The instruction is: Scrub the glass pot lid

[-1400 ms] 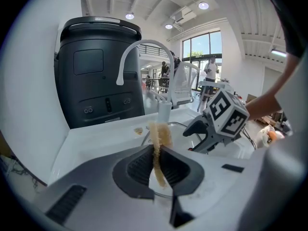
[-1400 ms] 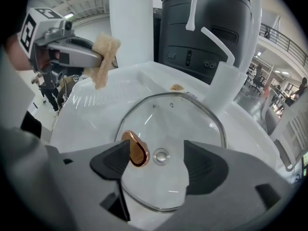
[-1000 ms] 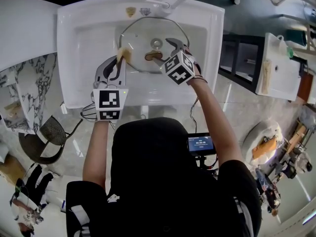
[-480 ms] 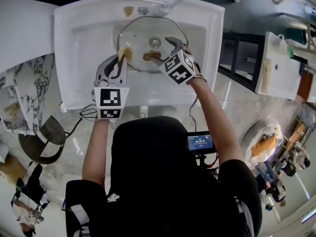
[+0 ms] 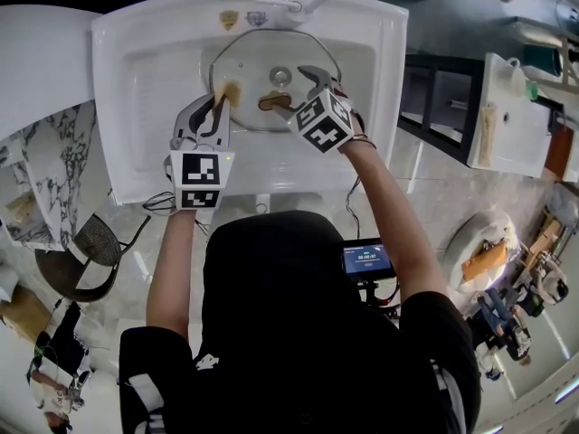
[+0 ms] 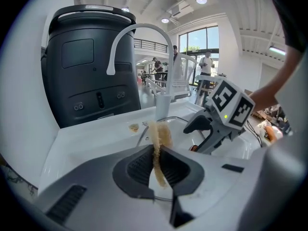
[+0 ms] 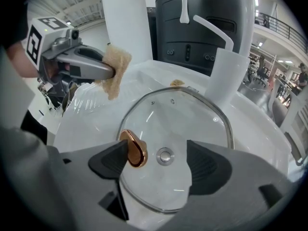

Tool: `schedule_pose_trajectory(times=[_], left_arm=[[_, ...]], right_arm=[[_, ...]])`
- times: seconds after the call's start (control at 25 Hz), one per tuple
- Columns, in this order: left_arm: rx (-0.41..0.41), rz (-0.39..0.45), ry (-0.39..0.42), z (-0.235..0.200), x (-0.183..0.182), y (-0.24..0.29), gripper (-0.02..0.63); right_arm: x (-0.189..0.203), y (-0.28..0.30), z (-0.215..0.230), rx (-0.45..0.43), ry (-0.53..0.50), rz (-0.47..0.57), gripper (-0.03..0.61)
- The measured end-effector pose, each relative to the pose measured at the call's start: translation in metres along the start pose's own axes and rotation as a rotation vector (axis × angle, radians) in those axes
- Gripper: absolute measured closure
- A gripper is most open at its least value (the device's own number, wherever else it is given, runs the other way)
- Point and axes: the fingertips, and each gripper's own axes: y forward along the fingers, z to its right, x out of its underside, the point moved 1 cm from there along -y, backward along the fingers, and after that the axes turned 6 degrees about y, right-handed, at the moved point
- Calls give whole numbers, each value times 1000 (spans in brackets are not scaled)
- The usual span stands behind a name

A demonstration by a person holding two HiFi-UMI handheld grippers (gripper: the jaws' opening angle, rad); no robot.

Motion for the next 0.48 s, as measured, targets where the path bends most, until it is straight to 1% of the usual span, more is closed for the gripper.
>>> schedule_pose_trajectory(times=[0.16, 0.24, 0.36, 0.48], left_arm=[[25, -22, 23, -1, 2, 11, 592], [47, -37, 50, 0, 3, 17, 592], [70, -54, 132, 2, -1, 24, 592], [30, -57, 230, -5, -6, 31, 592]], right_arm=[[0, 0, 0, 0, 0, 3, 230], [0, 0, 0, 1, -1, 5, 230], [0, 0, 0, 0, -1, 6, 230], [1, -1, 0, -1, -2, 9, 230]])
